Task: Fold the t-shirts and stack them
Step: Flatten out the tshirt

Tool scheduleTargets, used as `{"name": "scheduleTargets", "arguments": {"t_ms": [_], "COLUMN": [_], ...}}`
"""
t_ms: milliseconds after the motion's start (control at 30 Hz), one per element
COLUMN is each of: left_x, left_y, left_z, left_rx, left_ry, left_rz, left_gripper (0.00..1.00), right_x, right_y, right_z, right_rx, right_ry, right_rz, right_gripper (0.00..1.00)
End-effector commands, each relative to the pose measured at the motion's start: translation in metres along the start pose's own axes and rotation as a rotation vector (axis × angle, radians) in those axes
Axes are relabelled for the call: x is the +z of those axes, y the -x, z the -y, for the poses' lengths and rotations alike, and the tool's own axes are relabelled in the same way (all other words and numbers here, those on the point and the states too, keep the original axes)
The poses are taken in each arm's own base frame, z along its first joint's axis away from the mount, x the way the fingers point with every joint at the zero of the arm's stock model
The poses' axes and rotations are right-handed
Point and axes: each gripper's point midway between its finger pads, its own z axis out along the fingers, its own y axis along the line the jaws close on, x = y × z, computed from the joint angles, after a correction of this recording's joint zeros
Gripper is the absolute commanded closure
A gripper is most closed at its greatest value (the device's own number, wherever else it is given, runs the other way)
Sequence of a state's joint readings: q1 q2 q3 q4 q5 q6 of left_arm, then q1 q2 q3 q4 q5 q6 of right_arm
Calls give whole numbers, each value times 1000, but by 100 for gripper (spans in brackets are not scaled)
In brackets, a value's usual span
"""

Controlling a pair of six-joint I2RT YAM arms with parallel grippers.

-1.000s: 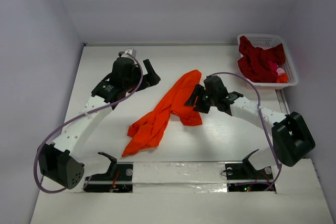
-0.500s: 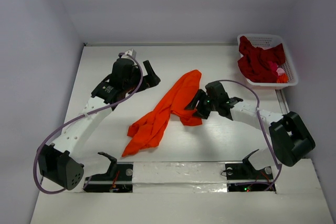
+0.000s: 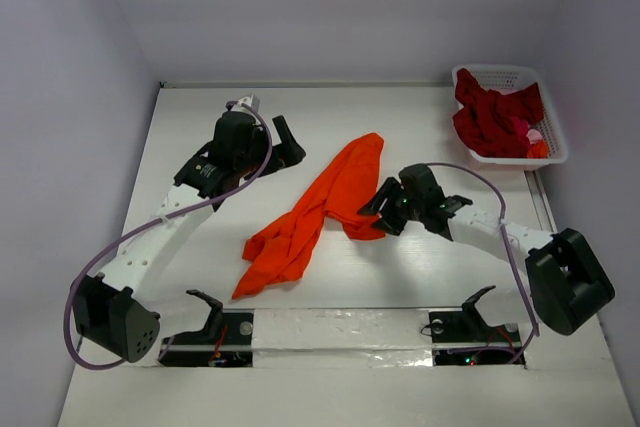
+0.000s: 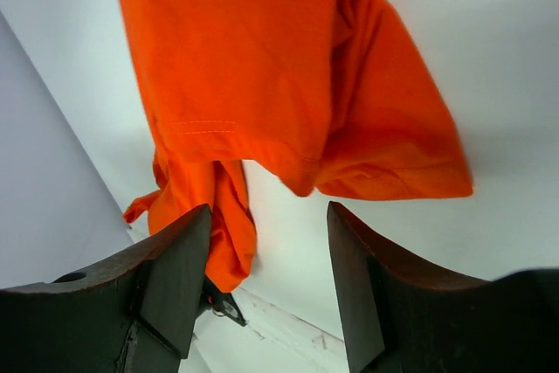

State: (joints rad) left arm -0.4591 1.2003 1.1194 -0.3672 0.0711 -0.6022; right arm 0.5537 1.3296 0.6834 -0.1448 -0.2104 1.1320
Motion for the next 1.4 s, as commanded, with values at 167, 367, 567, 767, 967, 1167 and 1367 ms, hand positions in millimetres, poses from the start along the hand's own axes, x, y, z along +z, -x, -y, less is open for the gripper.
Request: {"name": "scheduleTargets", "arguments": {"t_ms": [167, 367, 567, 767, 967, 1167, 1367], "left_x": [-2, -2, -2, -1, 0, 2, 4], "left_y": [-2, -4, -4, -7, -7, -11, -17], "left_z": [2, 0, -1, -3, -3, -6, -13], "left_rx": [7, 9, 7, 6, 6, 1, 5], "left_ry": [-13, -9, -10, -6, -6, 0, 19], "left_rz": [7, 5, 6, -1, -1, -7, -18], "left_gripper": [1, 1, 1, 1, 1, 1, 1], "right_x": [13, 19, 26, 28, 29, 27, 6], "right_y": [-2, 4, 5, 7, 8, 11, 27], "right_z": [3, 0, 1, 1, 1, -8, -45], "right_rx": [65, 23, -1, -12, -23, -52, -240], "right_ry": [34, 31, 39, 36, 28, 45, 31], "right_rz": [-17, -3, -4, 2, 5, 8, 1], "right_gripper": [39, 43, 53, 59, 100, 100, 100]}}
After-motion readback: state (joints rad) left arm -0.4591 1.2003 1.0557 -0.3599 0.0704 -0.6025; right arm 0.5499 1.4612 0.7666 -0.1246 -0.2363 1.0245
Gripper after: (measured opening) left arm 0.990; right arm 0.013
